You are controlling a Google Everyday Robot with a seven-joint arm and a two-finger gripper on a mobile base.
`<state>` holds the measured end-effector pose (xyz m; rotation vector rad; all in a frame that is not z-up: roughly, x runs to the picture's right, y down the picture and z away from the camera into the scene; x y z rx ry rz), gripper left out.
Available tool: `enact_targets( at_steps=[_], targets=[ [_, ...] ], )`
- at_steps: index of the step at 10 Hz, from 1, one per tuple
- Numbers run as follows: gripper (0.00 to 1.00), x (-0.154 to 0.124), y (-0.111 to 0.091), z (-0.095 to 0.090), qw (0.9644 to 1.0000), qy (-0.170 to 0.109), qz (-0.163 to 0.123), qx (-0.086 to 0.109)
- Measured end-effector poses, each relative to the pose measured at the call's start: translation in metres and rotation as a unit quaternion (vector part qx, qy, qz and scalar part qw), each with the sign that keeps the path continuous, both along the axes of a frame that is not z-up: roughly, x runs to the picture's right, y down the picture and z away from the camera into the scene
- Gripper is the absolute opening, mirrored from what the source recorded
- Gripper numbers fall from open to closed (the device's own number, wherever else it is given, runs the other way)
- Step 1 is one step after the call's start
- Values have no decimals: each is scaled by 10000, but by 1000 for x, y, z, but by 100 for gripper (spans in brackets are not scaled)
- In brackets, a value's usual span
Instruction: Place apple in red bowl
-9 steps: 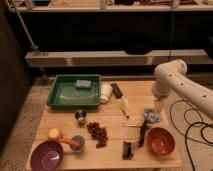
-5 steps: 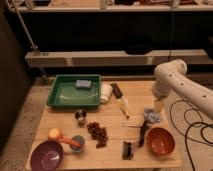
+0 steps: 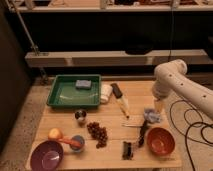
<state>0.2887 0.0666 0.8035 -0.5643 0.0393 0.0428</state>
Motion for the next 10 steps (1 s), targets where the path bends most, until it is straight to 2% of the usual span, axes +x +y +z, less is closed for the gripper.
enact_targets(
  at_steps=[9, 10],
  targets=[
    [80, 0, 1, 1, 10000, -3, 0, -6],
    [80, 1, 0, 0, 10000, -25, -83, -47]
  ],
)
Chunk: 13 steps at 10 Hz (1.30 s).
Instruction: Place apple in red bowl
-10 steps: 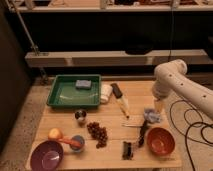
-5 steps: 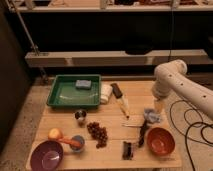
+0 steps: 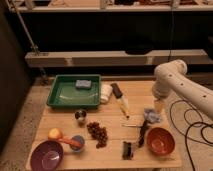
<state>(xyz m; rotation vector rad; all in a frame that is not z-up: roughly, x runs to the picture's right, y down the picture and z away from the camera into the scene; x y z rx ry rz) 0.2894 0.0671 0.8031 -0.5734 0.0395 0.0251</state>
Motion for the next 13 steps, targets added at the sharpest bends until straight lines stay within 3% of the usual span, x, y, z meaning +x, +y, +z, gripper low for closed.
enact_targets(
  at_steps=[1, 2, 4, 5, 6, 7, 8, 9, 10, 11, 12, 13],
  targets=[
    [80, -6, 1, -1, 9998, -74, -191, -37],
    [80, -23, 6, -7, 9970, -265, -722, -67],
    [80, -52, 25, -24, 9872, -579, -1485, -104],
    [80, -78, 41, -38, 9776, -841, -1924, -134],
    [80, -111, 65, -58, 9621, -1213, -2435, -180],
    [80, -128, 82, -72, 9504, -1455, -2739, -223],
    [80, -146, 102, -90, 9357, -1735, -3062, -230],
    [80, -162, 119, -105, 9234, -1962, -3292, -236],
    [80, -173, 131, -116, 9131, -2107, -3484, -232],
    [80, -180, 138, -122, 9064, -2193, -3602, -227],
    [80, -183, 142, -125, 9031, -2235, -3659, -227],
    [80, -183, 141, -124, 9029, -2235, -3663, -226]
  ],
)
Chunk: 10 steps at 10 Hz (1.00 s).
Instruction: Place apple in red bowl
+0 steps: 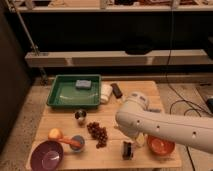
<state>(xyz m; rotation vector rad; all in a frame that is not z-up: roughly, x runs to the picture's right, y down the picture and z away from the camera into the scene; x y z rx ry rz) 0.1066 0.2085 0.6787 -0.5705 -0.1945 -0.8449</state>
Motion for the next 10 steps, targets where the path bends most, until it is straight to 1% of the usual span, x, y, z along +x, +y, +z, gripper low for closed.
enact_targets(
  at_steps=[4, 5, 7, 8, 10],
  targets=[
    [80, 0, -1, 0, 10000, -11, 4, 1],
    [80, -1, -3, 1, 10000, -63, 0, 6],
    [80, -13, -19, -2, 9991, -400, -91, 115],
    [80, -26, -29, -9, 9980, -581, -161, 163],
    [80, -75, -51, -26, 9931, -1085, -391, 219]
  ],
)
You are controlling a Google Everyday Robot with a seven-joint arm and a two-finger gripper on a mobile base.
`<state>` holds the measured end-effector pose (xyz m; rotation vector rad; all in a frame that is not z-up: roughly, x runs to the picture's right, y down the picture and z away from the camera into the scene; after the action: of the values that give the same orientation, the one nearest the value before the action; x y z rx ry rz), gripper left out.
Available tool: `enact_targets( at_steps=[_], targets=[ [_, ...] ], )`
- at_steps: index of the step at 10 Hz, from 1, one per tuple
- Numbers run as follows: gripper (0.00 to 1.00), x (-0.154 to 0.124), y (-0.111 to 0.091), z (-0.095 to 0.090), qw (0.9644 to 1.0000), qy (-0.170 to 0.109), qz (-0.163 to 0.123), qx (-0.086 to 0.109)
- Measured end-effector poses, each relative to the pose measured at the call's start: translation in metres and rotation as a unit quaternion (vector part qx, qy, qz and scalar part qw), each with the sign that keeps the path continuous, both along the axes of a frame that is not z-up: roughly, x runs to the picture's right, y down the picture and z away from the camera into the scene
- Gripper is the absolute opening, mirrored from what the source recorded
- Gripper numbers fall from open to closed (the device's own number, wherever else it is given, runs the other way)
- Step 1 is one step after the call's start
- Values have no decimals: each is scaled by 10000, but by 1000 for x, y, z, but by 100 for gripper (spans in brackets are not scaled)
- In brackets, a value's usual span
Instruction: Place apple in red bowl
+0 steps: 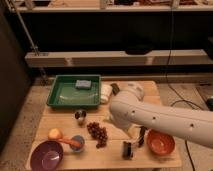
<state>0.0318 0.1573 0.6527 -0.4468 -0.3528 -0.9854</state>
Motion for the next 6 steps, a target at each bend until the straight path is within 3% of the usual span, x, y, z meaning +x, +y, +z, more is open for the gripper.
enact_targets(
  at_steps=[3, 5, 6],
  targets=[
    [80, -67, -16, -24, 9971, -655, -387, -16],
    [80, -120, -18, -40, 9899, -1237, -685, -126],
    [80, -150, -15, -47, 9835, -1575, -872, -181]
  ],
)
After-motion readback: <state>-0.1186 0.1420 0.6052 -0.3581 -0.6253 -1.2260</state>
